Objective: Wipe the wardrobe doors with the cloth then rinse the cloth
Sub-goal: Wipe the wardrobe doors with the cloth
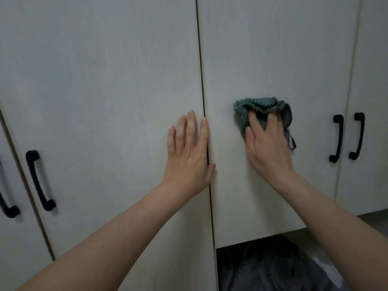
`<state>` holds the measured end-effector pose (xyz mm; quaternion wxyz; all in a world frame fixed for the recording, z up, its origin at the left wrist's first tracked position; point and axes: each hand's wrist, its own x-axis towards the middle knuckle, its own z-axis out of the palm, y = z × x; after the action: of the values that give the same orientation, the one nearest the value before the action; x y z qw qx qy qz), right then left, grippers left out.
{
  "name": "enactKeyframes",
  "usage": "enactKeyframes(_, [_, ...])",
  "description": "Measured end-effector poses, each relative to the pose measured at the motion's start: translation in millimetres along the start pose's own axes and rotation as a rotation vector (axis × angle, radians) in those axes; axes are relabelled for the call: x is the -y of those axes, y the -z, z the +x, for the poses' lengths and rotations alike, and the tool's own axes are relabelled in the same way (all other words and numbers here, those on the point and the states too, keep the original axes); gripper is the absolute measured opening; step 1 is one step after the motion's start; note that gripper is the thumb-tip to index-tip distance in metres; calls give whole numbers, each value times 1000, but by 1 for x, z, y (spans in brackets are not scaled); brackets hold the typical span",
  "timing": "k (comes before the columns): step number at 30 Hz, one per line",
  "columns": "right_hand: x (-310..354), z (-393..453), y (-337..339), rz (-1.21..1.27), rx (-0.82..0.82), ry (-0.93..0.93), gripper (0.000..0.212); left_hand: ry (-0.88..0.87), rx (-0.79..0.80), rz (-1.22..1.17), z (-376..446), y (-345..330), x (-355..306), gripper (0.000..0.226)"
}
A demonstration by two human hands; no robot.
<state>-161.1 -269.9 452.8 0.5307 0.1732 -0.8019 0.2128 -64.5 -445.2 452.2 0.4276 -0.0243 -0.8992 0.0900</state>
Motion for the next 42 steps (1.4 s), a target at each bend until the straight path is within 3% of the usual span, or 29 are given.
enactKeyframes(4, [10,-38,-13,-30,-85,-46,42,-14,-92,19,3,-14,4,107])
enactKeyframes(8, [25,-113,-33,-149,38,96,44,-3,-185,-31,4,-23,6,101])
enactKeyframes(12, [1,-56,-21,-193,-6,187,45,-5,-193,-55,6,-26,3,105])
enactKeyframes(15, [-14,12,3,-101,-72,26,49,21,-200,-43,7,-24,1,110])
enactKeyframes(18, [-22,28,6,-18,-138,-76,49,29,-209,-53,7,-25,-2,110])
enactKeyframes(26, [-48,-155,-66,-305,0,139,36,69,-217,-33,11,-30,-14,101])
enactKeyframes(30, [-80,-105,-47,-290,-44,277,40,119,-210,-12,19,-31,-37,105])
enactKeyframes(36, [-109,14,-5,-45,-137,-56,48,79,-195,28,37,-32,-68,106])
enactKeyframes(42, [-114,-124,-39,-191,42,172,59,88,-143,61,40,-38,-96,108])
